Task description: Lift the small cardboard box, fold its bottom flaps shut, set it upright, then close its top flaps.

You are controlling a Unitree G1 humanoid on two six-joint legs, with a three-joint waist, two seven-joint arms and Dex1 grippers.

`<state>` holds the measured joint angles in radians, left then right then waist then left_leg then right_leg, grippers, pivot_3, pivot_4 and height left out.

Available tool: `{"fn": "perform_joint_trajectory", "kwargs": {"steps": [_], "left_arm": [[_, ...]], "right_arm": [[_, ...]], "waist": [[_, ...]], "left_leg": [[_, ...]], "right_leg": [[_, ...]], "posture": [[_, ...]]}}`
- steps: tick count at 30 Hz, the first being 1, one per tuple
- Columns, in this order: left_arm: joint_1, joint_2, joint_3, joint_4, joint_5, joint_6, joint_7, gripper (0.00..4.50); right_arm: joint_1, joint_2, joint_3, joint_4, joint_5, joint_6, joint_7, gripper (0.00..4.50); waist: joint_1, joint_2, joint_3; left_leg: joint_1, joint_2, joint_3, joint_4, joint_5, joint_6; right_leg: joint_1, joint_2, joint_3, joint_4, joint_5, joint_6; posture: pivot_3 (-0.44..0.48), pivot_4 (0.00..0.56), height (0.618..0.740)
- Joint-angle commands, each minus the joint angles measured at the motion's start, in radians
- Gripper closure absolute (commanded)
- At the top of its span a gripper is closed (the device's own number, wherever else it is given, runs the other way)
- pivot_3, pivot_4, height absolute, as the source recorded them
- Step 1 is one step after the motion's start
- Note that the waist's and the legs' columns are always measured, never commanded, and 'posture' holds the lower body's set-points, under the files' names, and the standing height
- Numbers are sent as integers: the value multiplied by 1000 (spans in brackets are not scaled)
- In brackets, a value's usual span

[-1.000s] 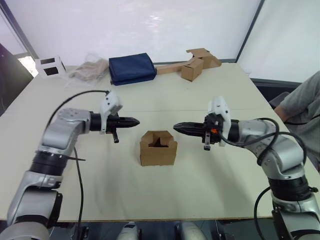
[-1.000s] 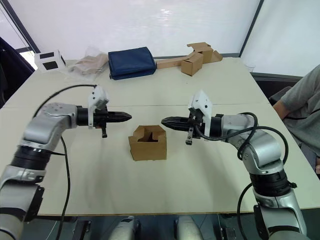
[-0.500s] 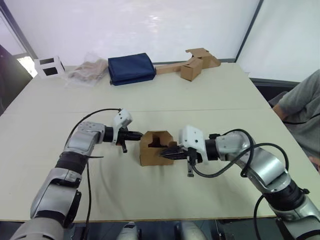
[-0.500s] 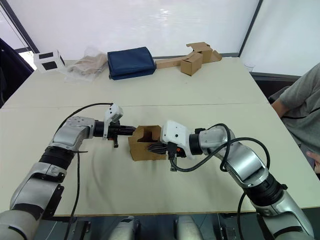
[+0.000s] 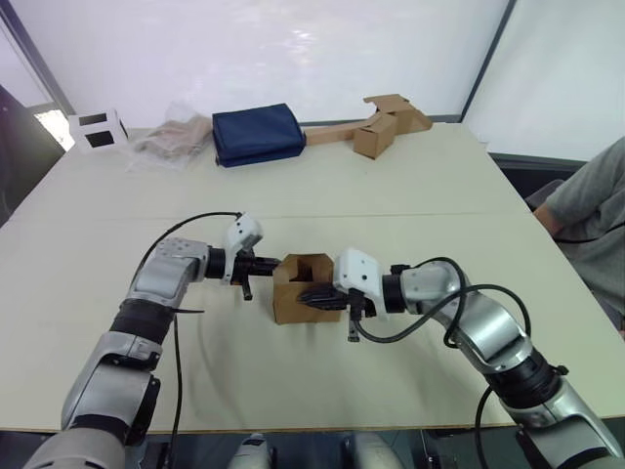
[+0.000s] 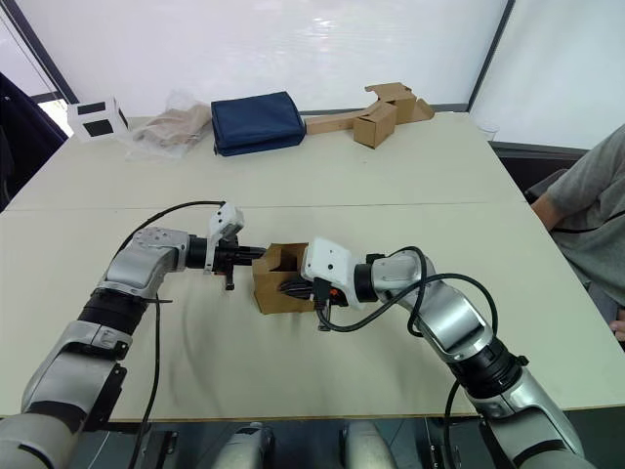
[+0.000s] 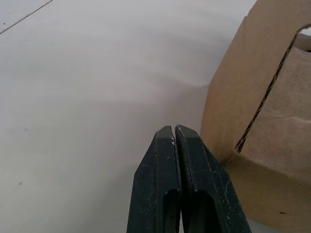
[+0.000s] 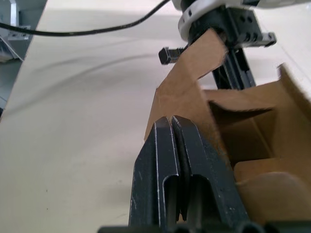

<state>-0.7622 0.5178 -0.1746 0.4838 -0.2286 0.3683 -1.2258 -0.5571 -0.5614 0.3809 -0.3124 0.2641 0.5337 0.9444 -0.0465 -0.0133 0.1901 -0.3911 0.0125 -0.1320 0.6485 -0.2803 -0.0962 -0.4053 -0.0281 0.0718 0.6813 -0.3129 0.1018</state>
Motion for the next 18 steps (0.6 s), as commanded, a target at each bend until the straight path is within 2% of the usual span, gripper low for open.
{"fn": "perform_joint_trajectory", "kwargs": {"steps": [1, 8, 12, 16, 18], "left_arm": [[4, 1, 28, -48, -16, 11, 3, 4438], [23, 13, 34, -73, -8, 13, 20, 4438], [29, 79, 72, -80, -19, 20, 14, 4438], [104, 188, 127, -272, -103, 152, -36, 4438], [154, 235, 169, -409, -187, 263, -50, 4438]], "right_arm": [[-22, 23, -9, 1, -6, -21, 4, 4500], [-25, 53, -5, 81, -33, -39, 10, 4500], [-25, 59, -11, 93, -37, -50, 10, 4500], [-29, 59, -12, 101, -61, -76, -3, 4500], [-33, 65, -18, 104, -64, -81, -7, 4500]], "waist": [[0, 0, 0], [1, 0, 0], [-2, 0, 0], [-19, 0, 0], [-23, 0, 0]], "left_leg": [[0, 0, 0, 0, 0, 0], [0, 0, 0, 0, 0, 0], [0, 0, 0, 0, 0, 0], [0, 0, 0, -1, 0, 0], [0, 0, -1, -1, 0, 0]], "right_leg": [[0, 0, 0, 0, 0, 0], [0, 0, 0, 0, 0, 0], [0, 0, 0, 0, 0, 0], [0, 0, 0, 0, 0, 0], [0, 0, 0, 0, 0, 0]], "posture": [[0, 150, 740], [0, 150, 740], [0, 150, 740], [0, 150, 740], [0, 150, 740]]}}
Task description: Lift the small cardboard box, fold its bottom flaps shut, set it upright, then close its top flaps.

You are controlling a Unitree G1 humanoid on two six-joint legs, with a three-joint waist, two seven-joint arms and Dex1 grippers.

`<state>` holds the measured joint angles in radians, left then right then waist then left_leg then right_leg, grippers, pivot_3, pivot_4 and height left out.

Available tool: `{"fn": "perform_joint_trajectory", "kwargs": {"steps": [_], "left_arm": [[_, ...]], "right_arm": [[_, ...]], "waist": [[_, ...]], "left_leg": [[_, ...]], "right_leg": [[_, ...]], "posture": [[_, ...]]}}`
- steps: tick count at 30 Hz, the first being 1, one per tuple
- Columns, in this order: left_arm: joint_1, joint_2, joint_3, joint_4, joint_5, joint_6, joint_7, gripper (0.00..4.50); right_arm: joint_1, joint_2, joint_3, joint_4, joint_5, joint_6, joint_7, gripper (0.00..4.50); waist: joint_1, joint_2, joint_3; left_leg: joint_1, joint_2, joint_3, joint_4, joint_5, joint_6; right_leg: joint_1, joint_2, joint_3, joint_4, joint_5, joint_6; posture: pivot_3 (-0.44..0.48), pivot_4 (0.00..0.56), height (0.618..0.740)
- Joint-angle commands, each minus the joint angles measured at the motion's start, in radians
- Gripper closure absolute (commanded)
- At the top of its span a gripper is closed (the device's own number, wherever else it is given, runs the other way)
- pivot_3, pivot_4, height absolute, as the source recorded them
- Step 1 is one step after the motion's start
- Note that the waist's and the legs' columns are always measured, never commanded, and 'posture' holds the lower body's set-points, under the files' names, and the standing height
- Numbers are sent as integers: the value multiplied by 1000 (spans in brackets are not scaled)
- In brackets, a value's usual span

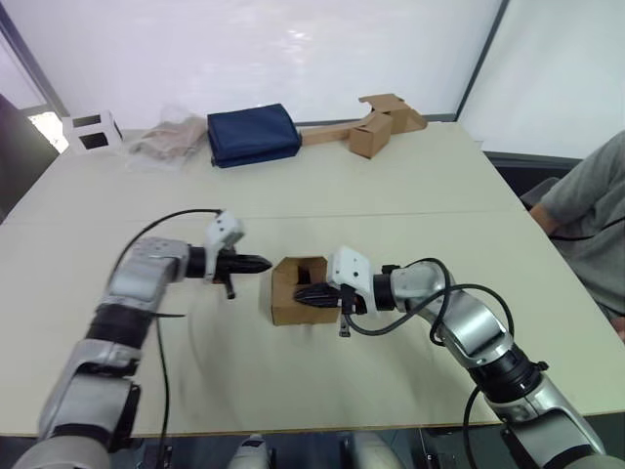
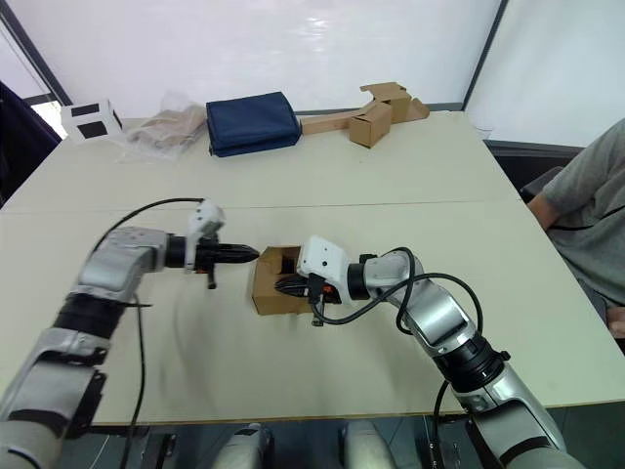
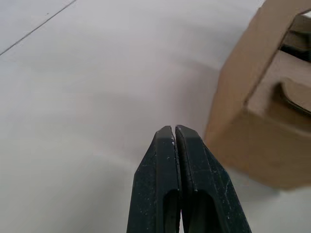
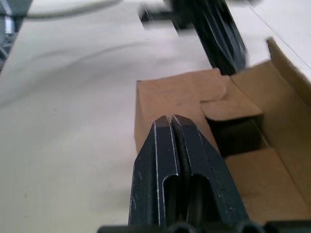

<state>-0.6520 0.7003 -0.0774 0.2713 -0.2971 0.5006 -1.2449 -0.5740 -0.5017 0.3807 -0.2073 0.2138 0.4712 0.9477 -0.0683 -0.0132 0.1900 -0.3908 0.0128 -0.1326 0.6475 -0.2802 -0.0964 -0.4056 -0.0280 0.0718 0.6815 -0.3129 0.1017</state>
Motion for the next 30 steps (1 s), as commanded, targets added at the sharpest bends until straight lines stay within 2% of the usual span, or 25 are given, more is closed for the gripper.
{"fn": "perform_joint_trajectory", "kwargs": {"steps": [1, 4, 9, 17, 20, 24, 27, 30], "left_arm": [[65, 69, 94, -267, -175, 204, -33, 4438], [109, 74, 137, -413, -306, 352, -8, 4438], [183, 46, 104, -509, -334, 380, 61, 4438], [214, -16, 28, -429, -240, 262, 139, 4438], [220, -14, 16, -421, -238, 245, 129, 4438], [226, -13, 2, -410, -234, 229, 121, 4438], [223, -12, -1, -405, -237, 226, 118, 4438], [220, -10, -7, -399, -233, 217, 107, 4438]], "right_arm": [[-16, 8, -20, -1, -14, -19, -9, 4500], [-18, 13, -17, 0, -15, -24, 1, 4500], [-29, 22, -13, 10, -19, -31, 12, 4500], [-38, 28, -43, -13, 25, 8, 27, 4500], [-38, 38, -114, -80, 146, 83, 49, 4500], [-116, 127, -310, -49, 337, 196, -47, 4500], [-163, 138, -367, 25, 325, 187, -108, 4500], [-202, 80, -284, 137, 169, 118, -134, 4500]], "waist": [[0, 0, 0], [4, 0, 0], [0, 0, 0], [2, 0, 0], [3, 0, 0], [2, 0, 0], [5, 0, 0], [9, 0, 0]], "left_leg": [[0, 0, 0, 0, 0, 0], [0, 0, 0, 1, 0, 0], [0, 0, 0, 0, 0, 0], [1, 0, 0, 0, 0, 0], [1, 0, 0, 0, 0, 0], [1, 0, 0, 0, 0, 0], [1, 0, 0, 0, 0, 0], [1, 0, 0, 0, 0, 0]], "right_leg": [[0, 0, 0, 0, 0, 0], [1, 0, 0, 0, 0, 0], [1, 0, 0, 0, 0, 0], [1, 0, 0, 0, 0, 0], [1, 0, 0, 0, 0, 0], [1, 0, 0, 0, 0, 0], [1, 0, 0, 0, 0, 0], [2, -1, 0, 0, 0, 0]], "posture": [[0, 150, 740], [0, 150, 740], [0, 150, 740], [0, 150, 740], [0, 150, 740], [0, 150, 740], [0, 150, 740], [0, 150, 740]]}}
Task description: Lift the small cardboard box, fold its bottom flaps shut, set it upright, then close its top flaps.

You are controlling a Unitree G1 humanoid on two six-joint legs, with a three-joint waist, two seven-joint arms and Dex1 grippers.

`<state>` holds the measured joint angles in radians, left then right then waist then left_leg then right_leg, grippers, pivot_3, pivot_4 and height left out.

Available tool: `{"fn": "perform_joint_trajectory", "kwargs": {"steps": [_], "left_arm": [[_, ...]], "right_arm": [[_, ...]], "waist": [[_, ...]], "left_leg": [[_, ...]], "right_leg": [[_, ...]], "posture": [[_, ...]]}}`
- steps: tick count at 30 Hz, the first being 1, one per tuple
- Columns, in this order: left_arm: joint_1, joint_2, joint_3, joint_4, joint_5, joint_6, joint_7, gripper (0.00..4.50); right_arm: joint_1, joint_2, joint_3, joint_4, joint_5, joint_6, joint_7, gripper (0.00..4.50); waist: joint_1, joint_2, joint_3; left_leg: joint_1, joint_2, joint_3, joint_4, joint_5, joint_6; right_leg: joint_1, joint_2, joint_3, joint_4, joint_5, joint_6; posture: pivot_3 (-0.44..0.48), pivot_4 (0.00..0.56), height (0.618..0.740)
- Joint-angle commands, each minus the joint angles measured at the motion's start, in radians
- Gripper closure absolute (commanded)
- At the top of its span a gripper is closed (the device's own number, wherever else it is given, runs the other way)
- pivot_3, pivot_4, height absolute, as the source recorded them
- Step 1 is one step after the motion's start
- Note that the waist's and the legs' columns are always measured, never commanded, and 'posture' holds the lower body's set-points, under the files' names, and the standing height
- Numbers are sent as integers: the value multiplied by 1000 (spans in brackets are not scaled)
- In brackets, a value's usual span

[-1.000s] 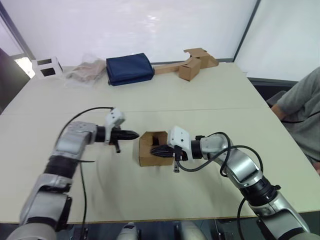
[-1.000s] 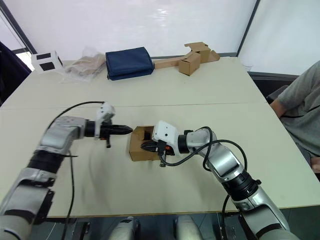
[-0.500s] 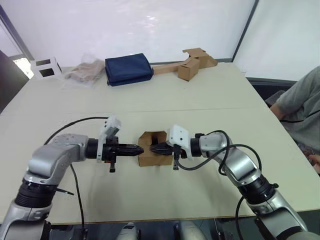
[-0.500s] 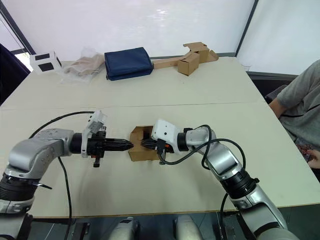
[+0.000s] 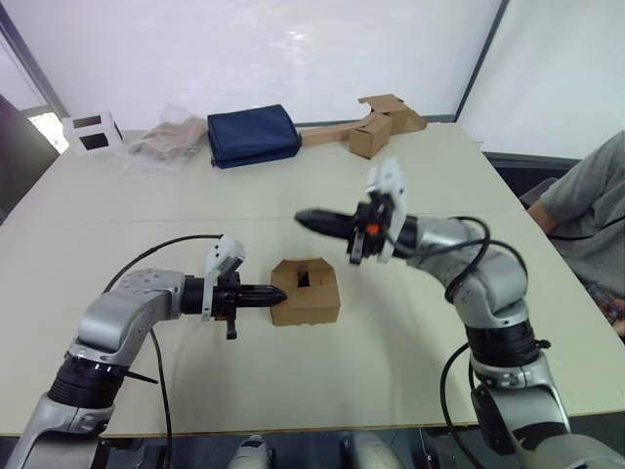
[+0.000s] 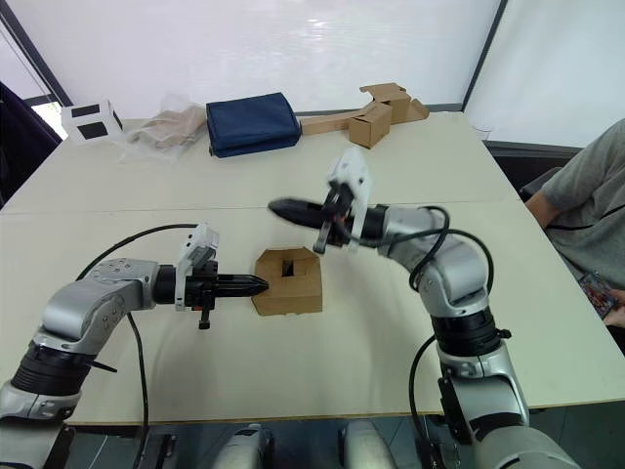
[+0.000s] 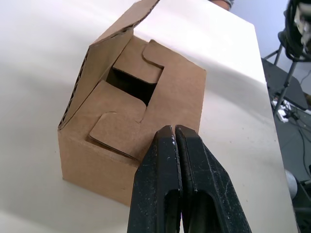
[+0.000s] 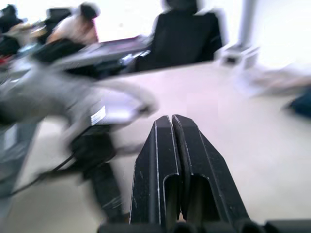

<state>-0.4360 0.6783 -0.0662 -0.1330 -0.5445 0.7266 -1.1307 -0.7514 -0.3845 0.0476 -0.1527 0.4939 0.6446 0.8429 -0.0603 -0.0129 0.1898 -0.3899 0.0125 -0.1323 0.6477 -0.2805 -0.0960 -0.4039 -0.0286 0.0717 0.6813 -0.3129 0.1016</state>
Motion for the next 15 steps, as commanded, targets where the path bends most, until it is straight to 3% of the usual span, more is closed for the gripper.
{"fn": "perform_joint_trajectory", "kwargs": {"steps": [1, 6, 15], "left_arm": [[3, 11, -20, 8, 15, -11, -9, 4438], [0, 8, -20, 12, 21, -20, -7, 4438], [14, 13, 1, -28, -7, 11, 0, 4438]], "right_arm": [[-31, -44, 68, 106, -139, -72, -34, 4500], [5, -90, 215, 119, -246, -147, 58, 4500], [76, -82, 229, 31, -200, -90, 121, 4500]], "waist": [[0, 0, 0], [-9, 0, 0], [-8, 0, 0]], "left_leg": [[0, 0, 0, 0, 0, 0], [0, 0, 1, -1, 0, 0], [0, 0, 0, 0, 0, 0]], "right_leg": [[0, 0, 0, 0, 0, 0], [-1, 0, 0, 0, 0, 0], [-1, 0, 0, 0, 0, 0]], "posture": [[0, 150, 740], [0, 150, 740], [0, 150, 740]]}}
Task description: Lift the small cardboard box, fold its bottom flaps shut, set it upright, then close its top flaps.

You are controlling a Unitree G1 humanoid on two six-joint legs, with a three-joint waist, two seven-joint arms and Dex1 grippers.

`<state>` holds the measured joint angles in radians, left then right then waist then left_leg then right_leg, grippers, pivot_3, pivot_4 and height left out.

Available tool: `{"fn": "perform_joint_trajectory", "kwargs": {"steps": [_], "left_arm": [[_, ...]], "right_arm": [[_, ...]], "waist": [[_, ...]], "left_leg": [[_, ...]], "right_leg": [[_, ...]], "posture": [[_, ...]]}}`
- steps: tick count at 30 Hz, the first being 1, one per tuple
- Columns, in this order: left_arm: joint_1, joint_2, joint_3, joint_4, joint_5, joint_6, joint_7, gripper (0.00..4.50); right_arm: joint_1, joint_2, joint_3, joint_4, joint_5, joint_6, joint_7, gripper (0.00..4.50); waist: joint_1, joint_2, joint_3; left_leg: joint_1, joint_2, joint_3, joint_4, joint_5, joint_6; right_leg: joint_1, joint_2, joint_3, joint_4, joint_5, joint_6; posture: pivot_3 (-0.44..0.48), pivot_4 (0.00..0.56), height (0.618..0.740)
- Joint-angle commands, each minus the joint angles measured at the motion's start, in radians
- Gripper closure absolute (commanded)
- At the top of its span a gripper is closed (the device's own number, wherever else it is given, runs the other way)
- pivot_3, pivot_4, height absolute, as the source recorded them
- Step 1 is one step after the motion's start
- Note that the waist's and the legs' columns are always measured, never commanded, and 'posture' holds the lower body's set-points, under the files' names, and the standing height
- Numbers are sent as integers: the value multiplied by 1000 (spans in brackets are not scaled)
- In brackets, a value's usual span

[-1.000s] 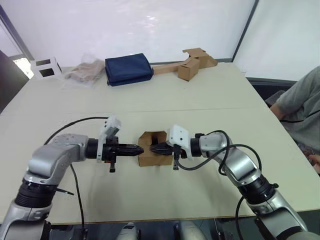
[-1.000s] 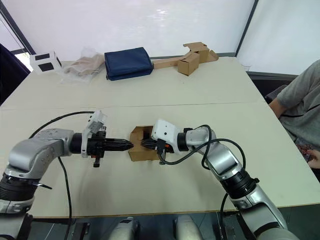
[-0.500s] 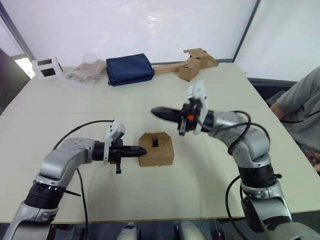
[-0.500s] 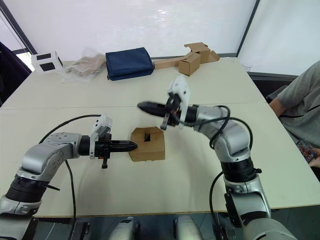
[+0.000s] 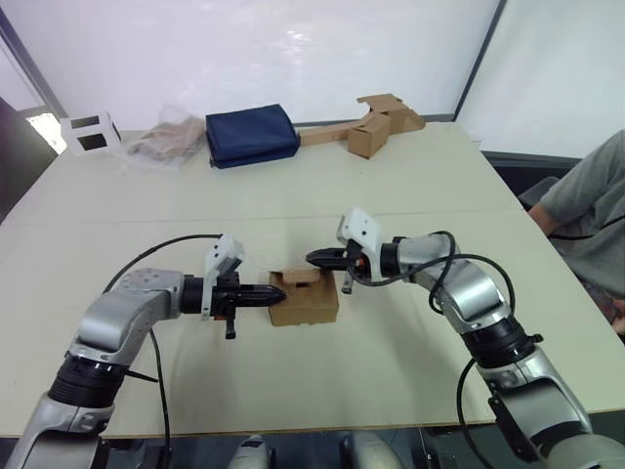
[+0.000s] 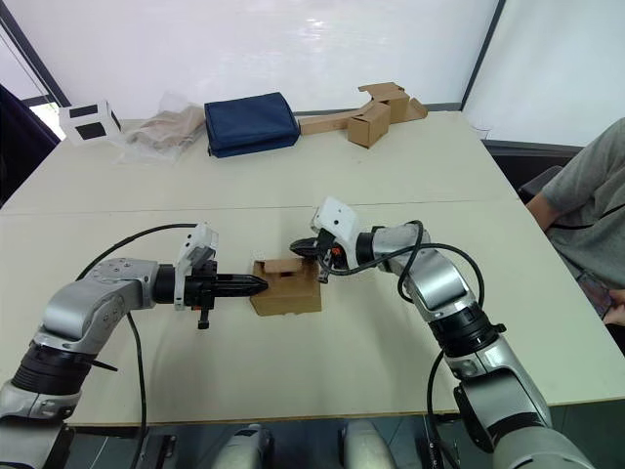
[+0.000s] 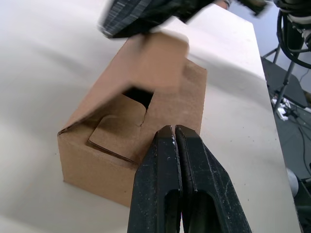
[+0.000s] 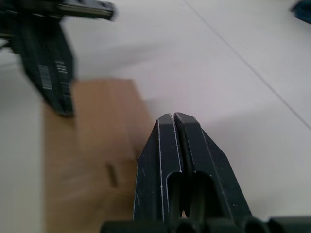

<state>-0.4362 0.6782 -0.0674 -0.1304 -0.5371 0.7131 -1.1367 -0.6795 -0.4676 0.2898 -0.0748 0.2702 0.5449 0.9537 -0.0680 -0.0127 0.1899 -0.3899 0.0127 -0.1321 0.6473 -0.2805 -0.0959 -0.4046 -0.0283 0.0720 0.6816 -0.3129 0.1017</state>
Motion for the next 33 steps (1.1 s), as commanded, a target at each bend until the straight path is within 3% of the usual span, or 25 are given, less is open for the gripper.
{"fn": "perform_joint_trajectory", "kwargs": {"steps": [1, 8, 19, 24, 28, 33], "left_arm": [[12, 17, 14, -37, -30, 36, 2, 4438], [-50, 18, 113, -9, -133, 104, 17, 4438], [-126, -78, 20, 165, 13, -30, 77, 4438], [-127, -80, 8, 186, 26, -45, 57, 4438], [-136, -101, 25, 190, 9, -34, 70, 4438], [-141, -111, 26, 177, 6, -18, 83, 4438]], "right_arm": [[8, 1, -12, -47, 18, 9, 8, 4500], [18, 5, -16, -42, 6, 4, -10, 4500], [36, 4, -29, -83, 20, 15, -23, 4500], [58, -8, -38, -125, 29, 20, -24, 4500], [122, -47, -76, -245, 145, 95, 43, 4500], [144, -52, -32, -237, 98, 75, 19, 4500]], "waist": [[0, 0, 0], [1, 0, 0], [1, 0, 0], [0, 0, 0], [8, 0, 0], [8, 0, 0]], "left_leg": [[0, 0, 0, 0, 0, 0], [0, 0, 0, 0, 0, 0], [0, 0, 0, 0, 0, 0], [0, 0, 0, 0, 0, 0], [-1, 0, 0, 0, 0, 0], [0, 0, 0, 1, 0, 0]], "right_leg": [[0, 0, 0, 0, 0, 0], [0, 0, 0, 0, 0, 0], [0, 0, 0, 0, 0, 0], [-1, 0, 0, 0, 0, 0], [0, 0, 0, 0, 0, 0], [0, 0, 0, 0, 0, 0]], "posture": [[0, 150, 740], [0, 150, 740], [0, 150, 740], [0, 150, 740], [0, 150, 740], [0, 150, 740]]}}
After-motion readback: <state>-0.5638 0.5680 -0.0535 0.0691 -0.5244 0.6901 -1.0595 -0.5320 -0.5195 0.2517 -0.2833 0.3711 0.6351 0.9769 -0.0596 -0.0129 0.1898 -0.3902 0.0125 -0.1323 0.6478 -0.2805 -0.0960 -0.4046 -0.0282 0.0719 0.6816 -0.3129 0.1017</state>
